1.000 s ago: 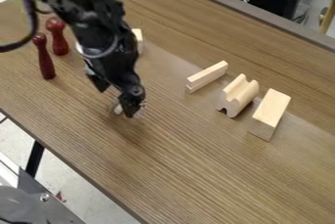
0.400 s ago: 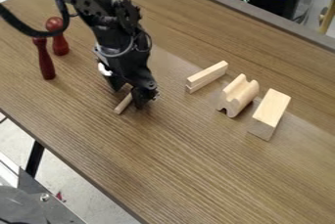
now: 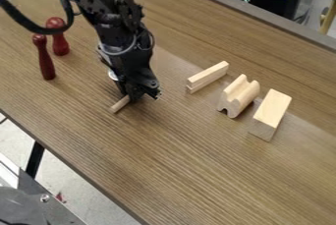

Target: Put the long block on top of arch with a ridge

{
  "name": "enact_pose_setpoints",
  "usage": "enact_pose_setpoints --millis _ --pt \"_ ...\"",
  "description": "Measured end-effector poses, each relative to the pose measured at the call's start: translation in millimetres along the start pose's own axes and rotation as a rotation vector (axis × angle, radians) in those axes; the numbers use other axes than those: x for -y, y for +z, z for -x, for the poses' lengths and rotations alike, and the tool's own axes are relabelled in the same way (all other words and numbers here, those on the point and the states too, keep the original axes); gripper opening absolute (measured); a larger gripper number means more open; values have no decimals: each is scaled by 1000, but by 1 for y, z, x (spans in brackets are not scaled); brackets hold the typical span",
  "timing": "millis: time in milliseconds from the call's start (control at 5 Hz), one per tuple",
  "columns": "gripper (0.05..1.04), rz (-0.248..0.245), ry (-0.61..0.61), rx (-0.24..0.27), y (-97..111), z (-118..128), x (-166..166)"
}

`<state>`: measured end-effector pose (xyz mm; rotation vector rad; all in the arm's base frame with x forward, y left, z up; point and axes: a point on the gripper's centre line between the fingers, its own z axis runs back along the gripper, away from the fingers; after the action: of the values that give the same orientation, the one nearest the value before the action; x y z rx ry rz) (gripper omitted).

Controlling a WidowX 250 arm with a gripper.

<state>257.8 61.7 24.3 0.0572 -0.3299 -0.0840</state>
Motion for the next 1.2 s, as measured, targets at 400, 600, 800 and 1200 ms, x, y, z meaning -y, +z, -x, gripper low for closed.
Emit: enact_pose_setpoints --millis 400,600,800,1200 --pt "92 10 -39 31 17 -9 4" --pt "92 25 -50 69 28 -23 7" --pt "92 45 -54 102 34 -39 14" --pt "92 60 0 125 34 -68 38"
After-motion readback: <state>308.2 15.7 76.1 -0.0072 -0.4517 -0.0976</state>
